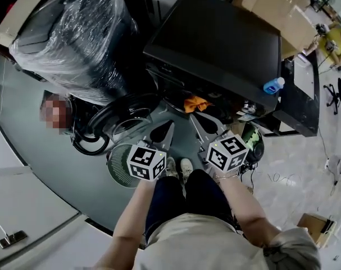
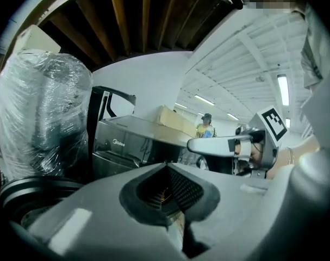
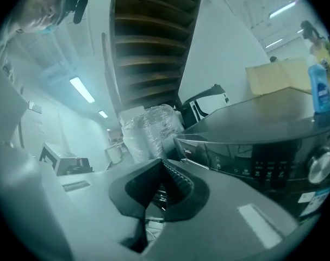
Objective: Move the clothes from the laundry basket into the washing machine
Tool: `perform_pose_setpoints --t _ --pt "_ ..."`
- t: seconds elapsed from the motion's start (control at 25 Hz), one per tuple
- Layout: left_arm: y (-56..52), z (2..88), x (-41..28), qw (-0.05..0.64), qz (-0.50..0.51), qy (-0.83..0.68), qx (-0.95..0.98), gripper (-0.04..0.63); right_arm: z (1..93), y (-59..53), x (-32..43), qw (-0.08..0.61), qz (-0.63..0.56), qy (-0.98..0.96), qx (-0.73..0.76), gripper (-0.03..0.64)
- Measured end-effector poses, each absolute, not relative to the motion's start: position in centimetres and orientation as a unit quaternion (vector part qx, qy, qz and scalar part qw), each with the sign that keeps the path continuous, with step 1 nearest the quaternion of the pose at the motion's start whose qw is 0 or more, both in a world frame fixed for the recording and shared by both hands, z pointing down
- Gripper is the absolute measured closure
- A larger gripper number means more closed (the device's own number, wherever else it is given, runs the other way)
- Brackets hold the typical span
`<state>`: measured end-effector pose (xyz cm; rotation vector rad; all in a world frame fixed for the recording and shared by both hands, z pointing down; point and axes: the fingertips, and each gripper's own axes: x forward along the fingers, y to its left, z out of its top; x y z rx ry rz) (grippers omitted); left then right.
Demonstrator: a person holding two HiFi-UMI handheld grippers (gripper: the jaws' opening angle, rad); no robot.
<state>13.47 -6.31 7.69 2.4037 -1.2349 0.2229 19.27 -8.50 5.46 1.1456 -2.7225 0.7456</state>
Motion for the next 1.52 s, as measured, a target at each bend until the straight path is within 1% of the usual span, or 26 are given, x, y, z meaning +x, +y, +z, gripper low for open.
perform_pose_setpoints --t 0.28,0.56,0.72,1.52 --pt "-5.3 3.4 14.9 0.193 0.087 -0.398 0.893 0.595 2.1 -5.8 18.3 0.063 0.224 -0.910 0.342 0.589" --pt "-4.9 0.7 13.1 0.147 0.086 -0.453 0.875 0.595 -1.4 -5.6 18.1 0.051 0.181 -0.921 0.341 0.589" --pt "-4.7 -0.2 12.8 0.135 0.085 -0.459 0.874 0.595 -2.6 -5.6 18.2 0.049 0.164 -0.923 0.344 0.589" --pt "-4.7 -0.9 12.2 0.131 0.066 -0.478 0.866 0.595 -2.7 -5.7 17.2 0.057 0.140 -0.930 0.336 0.589"
